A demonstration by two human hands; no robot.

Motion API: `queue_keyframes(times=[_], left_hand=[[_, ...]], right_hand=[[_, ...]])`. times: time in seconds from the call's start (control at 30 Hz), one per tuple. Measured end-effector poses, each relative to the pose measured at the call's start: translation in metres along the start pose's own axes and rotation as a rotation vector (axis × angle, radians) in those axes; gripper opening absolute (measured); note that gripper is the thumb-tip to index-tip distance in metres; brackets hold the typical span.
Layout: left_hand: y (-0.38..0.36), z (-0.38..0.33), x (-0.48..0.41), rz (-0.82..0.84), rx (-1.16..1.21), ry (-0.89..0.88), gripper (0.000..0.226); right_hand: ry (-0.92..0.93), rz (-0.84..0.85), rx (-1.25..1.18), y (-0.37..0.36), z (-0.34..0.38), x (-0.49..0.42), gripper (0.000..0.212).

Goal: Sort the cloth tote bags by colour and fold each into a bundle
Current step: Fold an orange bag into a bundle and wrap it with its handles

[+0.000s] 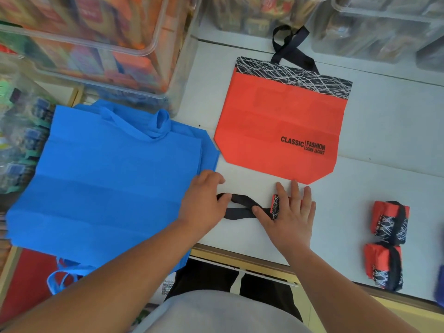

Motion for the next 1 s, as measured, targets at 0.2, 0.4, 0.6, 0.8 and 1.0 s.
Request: queue_keyframes(times=[0.2,0.4,0.6,0.8,1.0], left_hand=[[-0.014,0.022,0.019,0.276,-0.344,-0.759,0.036],[-0.012,0.027,-0.006,0.368,-0.534,-0.901,0.023],[-0.005,0.007,0.012,0.389,-0.362,-1.076,0.015],[0.016,-0.034,0.017,0.399,0.031,-0.826,0.014],[0.005,-0.019,0.002,0.266,0.357,0.143,0.026]], right_hand=[[0.005,0.023,0.016,0.001,0.0,-0.001,0.089],[0.009,0.08,0.012,0.005,0.0,-0.001,0.089],[0.003,0.118,0.023,0.005,0.0,-0.002,0.09],[-0.008,0.194,-0.019,0.006,-0.002,-0.006,0.094],[-0.028,0.216,-0.118,0.011,-0.001,-0.006,0.106]])
Point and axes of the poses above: each hand's wrist, its own x-axis away from the middle knuckle, its own y-axis out of the back of the hand, z = x × y, the point moved 4 cm from there along -x, towards the middle knuckle, and after that the axes turned 1 degree about -y, right-handed, at the moved point
